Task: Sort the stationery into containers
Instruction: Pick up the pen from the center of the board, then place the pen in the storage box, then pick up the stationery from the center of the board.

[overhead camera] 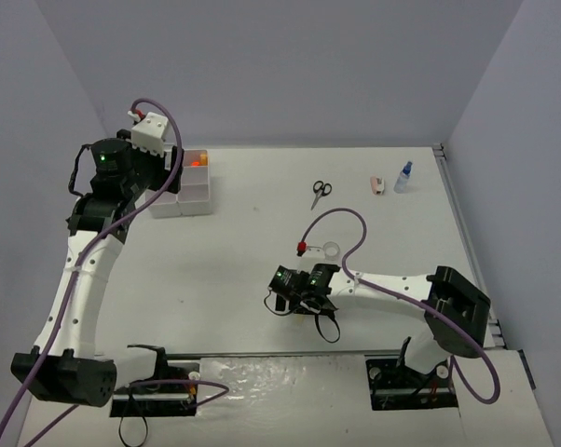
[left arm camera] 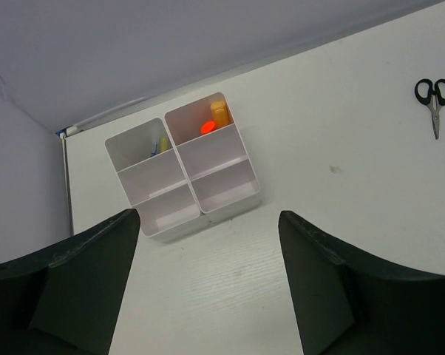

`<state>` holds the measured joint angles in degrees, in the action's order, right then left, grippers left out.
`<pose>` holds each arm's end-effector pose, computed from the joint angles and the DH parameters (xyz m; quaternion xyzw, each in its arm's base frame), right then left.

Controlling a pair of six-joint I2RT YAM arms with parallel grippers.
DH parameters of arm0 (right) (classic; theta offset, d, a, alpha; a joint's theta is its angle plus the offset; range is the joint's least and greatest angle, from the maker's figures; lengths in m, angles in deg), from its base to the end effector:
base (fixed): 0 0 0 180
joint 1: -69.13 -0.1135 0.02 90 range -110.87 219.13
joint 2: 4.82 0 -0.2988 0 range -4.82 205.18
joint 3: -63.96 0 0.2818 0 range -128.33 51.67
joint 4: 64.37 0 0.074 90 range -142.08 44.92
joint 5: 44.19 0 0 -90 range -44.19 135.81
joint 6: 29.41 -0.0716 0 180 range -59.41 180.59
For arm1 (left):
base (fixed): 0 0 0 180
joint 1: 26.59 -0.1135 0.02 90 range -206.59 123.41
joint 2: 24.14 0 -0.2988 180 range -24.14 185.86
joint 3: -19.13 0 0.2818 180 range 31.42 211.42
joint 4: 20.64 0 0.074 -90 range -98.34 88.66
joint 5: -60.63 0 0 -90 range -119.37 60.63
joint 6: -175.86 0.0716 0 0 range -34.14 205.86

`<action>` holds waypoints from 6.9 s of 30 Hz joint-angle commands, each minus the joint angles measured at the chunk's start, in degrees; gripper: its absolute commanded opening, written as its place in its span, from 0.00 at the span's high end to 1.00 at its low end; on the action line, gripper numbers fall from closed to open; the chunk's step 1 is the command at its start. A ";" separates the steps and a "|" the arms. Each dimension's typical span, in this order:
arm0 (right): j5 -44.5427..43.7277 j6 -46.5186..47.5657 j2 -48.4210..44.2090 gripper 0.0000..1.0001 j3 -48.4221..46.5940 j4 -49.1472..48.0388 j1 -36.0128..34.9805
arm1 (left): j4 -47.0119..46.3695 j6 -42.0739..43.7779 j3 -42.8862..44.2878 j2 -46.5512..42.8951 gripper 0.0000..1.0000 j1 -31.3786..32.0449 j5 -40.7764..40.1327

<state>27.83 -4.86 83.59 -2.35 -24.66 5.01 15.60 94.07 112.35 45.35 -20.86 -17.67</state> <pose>0.1683 0.2962 0.1809 0.0492 0.9575 0.1531 0.2396 0.3110 -0.0458 0.4755 0.1575 0.7624 -0.0660 0.6242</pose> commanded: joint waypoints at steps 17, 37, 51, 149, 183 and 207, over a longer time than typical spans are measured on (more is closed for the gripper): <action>4.18 1.58 8.99 0.77 5.85 -11.60 5.49 | -0.37 -0.65 0.02 -2.96 0.27 0.33 0.35; -16.36 47.85 -6.30 1.00 -13.24 -31.46 3.96 | -5.93 -17.34 -0.26 -10.24 0.22 0.25 30.83; 1.90 61.23 -4.96 1.00 -23.86 -46.01 9.84 | -20.51 -38.18 -2.34 -6.73 0.19 9.65 22.36; 7.59 53.60 -2.19 0.00 -30.54 -38.58 30.34 | -47.80 -5.41 20.59 45.11 1.00 -8.02 20.22; 9.55 44.28 3.63 0.32 -30.95 -14.21 42.86 | -34.95 -6.14 25.43 42.04 0.16 -10.08 25.16; 22.24 44.66 10.62 0.58 -12.83 -10.67 42.58 | 0.22 -1.96 20.56 25.51 0.16 -6.35 19.16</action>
<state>47.61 39.59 89.97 -12.34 -31.87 47.70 14.07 90.29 133.38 77.01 -26.99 2.35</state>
